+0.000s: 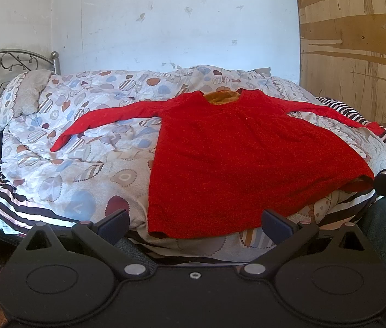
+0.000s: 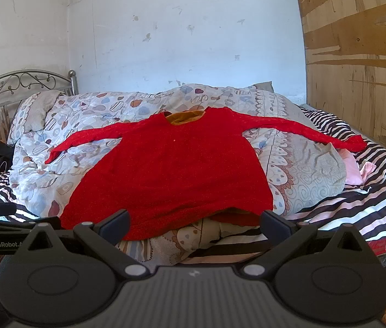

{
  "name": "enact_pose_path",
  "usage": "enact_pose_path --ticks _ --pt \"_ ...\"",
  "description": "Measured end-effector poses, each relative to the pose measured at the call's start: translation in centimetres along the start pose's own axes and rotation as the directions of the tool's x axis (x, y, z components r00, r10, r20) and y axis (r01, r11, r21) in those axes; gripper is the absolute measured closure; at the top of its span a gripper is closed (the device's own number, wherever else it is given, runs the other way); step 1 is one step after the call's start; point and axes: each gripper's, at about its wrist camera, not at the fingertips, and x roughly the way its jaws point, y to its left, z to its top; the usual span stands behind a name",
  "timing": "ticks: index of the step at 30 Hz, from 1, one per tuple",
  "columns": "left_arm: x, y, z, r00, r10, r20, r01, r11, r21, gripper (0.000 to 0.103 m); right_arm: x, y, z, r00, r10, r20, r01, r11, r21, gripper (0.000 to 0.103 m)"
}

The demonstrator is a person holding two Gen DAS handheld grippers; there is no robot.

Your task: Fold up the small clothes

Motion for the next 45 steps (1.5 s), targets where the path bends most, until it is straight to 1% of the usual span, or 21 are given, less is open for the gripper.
enact_pose_path --ticks 16,19,22,24,28,30,33,38,42,45 --pt "0.0 0.0 0.0 1.000 0.006 -0.002 -0.006 1.000 0.002 0.001 0.0 -0.2 -0.1 1.000 -0.002 -0.003 0.002 1.000 0.006 0.000" --pt "0.4 0.3 0.8 0.999 0.025 -0.022 -0.025 1.000 0.015 0.000 0.4 -0.5 0.2 1.000 -0.015 -0.025 0.016 1.000 0.021 0.000" --pt "1.3 0.5 2.2 0.999 0.009 -0.035 -0.008 1.000 0.019 0.000 0.9 -0.9 0.6 0.998 -0.025 -0.053 0.027 0.999 0.034 0.000" --pt "2.3 0.4 3.4 0.999 0.011 -0.048 -0.009 0.999 0.031 0.000 1.2 -1.0 1.1 0.998 -0.029 -0.062 0.031 0.999 0.026 0.000" --pt "4.7 -0.1 5.9 0.998 0.038 -0.055 -0.034 0.998 0.061 0.000 2.3 -1.0 2.3 0.997 -0.052 -0.060 0.052 0.999 -0.006 0.000" --pt "5.8 -0.2 7.0 0.998 0.034 -0.058 -0.030 0.998 0.061 0.000 3.1 -1.1 3.0 0.996 -0.061 -0.066 0.060 0.998 -0.013 0.000" --pt "8.0 -0.4 8.7 0.996 0.028 -0.082 -0.023 0.998 0.057 0.000 4.7 -1.7 4.1 0.995 -0.067 -0.078 0.066 0.998 -0.021 0.000" --pt "12.8 -0.8 11.3 0.990 0.052 -0.133 -0.045 0.997 0.058 0.000 8.4 -3.4 5.6 0.996 -0.063 -0.064 0.060 0.997 -0.047 0.000" --pt "16.8 -1.5 13.5 0.986 0.066 -0.151 -0.055 0.996 0.075 0.000 11.6 -6.6 6.7 0.997 -0.055 -0.058 0.056 0.998 0.016 0.000" --pt "19.4 -1.9 15.1 0.986 0.070 -0.150 -0.057 0.994 0.089 0.000 13.7 -9.4 7.8 0.996 -0.083 -0.035 0.086 0.994 0.070 0.000"
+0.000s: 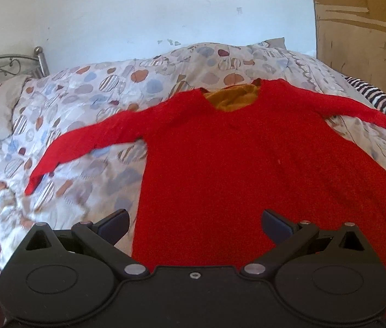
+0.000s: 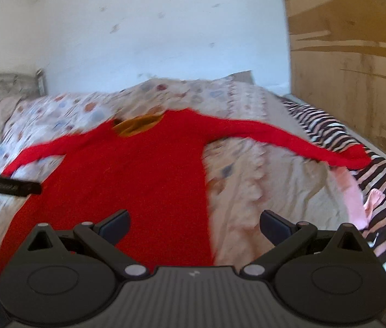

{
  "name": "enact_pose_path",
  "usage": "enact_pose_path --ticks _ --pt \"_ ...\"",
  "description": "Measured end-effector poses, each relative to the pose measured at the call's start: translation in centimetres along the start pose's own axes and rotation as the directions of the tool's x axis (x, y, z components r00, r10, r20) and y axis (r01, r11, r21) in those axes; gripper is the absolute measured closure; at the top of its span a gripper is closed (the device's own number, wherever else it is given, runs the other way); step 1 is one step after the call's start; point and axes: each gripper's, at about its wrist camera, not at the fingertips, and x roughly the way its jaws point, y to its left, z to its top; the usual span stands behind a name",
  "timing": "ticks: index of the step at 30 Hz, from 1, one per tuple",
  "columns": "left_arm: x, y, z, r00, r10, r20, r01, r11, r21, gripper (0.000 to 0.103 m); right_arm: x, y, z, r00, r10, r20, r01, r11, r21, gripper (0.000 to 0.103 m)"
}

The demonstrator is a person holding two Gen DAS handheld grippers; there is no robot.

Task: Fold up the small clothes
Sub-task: 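Grasp the red sweater's sleeve cuff with the right gripper and lift it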

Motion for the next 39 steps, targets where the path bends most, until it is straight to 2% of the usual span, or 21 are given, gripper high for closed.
enact_pose_path --ticks 6,11,13,17,21,24,28,32,35,39 --pt "5.1 -1.2 3.7 1.000 0.022 0.016 -0.023 0.999 0.027 0.000 3.5 -5.4 3.3 0.994 -0.079 0.077 0.071 0.991 0.109 0.000" --pt "9.1 -2.3 6.6 1.000 0.021 0.017 -0.022 0.999 0.036 0.000 7.1 -10.2 6.0 0.995 -0.052 0.085 0.030 0.971 0.237 0.000" --pt "10.4 -2.8 7.5 0.999 0.023 0.024 -0.024 0.999 0.049 0.000 8.5 -11.3 6.7 0.994 -0.063 0.085 0.040 0.968 0.247 0.000" --pt "13.0 -3.9 9.4 0.999 0.022 0.044 -0.025 0.998 0.066 0.000 11.6 -12.7 7.6 0.995 -0.092 0.040 0.081 0.971 0.226 0.000" --pt "15.3 -5.2 10.8 0.997 0.012 0.081 -0.017 0.998 0.066 0.000 14.6 -14.2 7.4 0.992 -0.113 -0.058 0.124 0.959 0.254 0.000" --pt "17.1 -6.5 11.1 0.996 -0.010 0.085 0.005 0.998 0.070 0.000 16.3 -15.3 6.5 0.982 -0.158 -0.104 0.180 0.948 0.263 0.000" --pt "18.9 -8.0 10.6 0.998 -0.041 0.056 0.037 0.997 0.070 0.000 17.2 -16.8 5.1 0.970 -0.211 -0.120 0.236 0.934 0.269 0.000" --pt "20.2 -9.1 9.1 0.998 -0.056 0.026 0.053 0.996 0.078 0.000 17.3 -18.6 4.2 0.969 -0.214 -0.122 0.243 0.909 0.337 0.000" --pt "20.5 -9.5 7.8 0.997 -0.055 0.048 0.051 0.996 0.075 0.000 16.8 -20.1 4.0 0.977 -0.193 -0.089 0.212 0.888 0.408 0.000" --pt "20.6 -9.2 6.9 0.995 -0.064 0.072 0.062 0.998 0.033 0.000 16.6 -22.5 4.1 0.983 -0.170 -0.063 0.177 0.824 0.538 0.000"
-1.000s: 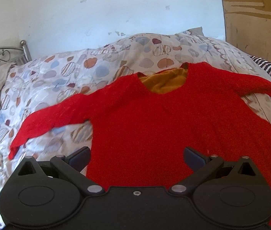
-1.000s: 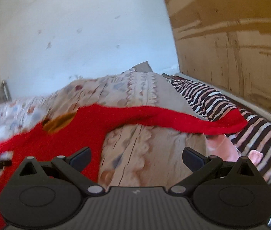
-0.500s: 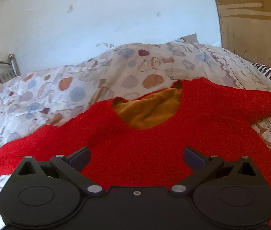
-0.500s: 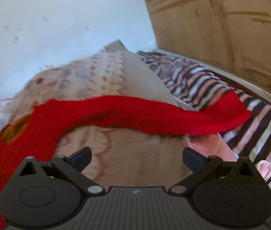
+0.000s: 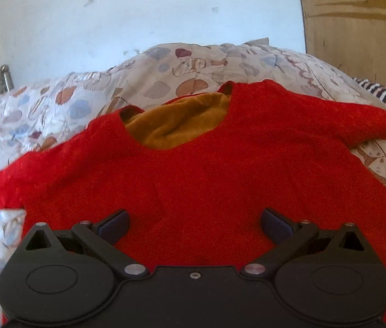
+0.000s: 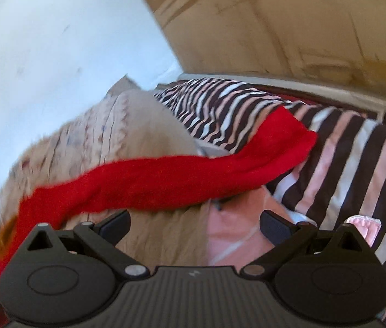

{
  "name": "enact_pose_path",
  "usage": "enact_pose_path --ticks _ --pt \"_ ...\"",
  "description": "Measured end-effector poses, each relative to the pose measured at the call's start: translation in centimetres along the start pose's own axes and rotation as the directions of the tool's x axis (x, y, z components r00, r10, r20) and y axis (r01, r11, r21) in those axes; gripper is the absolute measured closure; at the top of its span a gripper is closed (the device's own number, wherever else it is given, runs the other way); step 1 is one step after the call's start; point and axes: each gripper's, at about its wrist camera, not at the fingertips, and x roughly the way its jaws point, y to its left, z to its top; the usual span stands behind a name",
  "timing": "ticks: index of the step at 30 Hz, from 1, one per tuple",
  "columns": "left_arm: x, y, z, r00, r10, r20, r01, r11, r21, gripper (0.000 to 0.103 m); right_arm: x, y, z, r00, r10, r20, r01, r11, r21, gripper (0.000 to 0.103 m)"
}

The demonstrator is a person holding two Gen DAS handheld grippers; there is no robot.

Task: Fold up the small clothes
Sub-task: 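Grasp the red sweater's sleeve cuff with the right gripper and lift it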

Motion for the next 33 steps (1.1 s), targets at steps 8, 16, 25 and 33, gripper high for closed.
enact_pose_path --ticks 8,16,25,33 --pt "0.3 0.7 -0.8 0.999 -0.027 0.019 0.028 0.999 -0.041 0.000 1.6 -4.7 2.8 0.994 -0.081 0.069 0.058 0.956 0.287 0.009" --pt "0.4 1.0 -0.6 0.999 -0.047 0.009 0.047 0.997 -0.053 0.000 3.0 -8.4 4.2 0.973 -0.210 0.096 0.150 0.890 0.430 0.079" --pt "-2.4 5.4 2.2 0.998 -0.050 -0.033 0.048 0.997 -0.063 0.000 0.1 -2.5 8.2 0.960 -0.186 0.210 0.148 0.972 0.182 0.094" --pt "-5.1 10.4 3.5 1.000 -0.008 -0.027 0.005 0.991 -0.137 0.000 -3.1 10.8 10.9 0.947 0.021 0.320 0.033 0.986 -0.162 0.094"
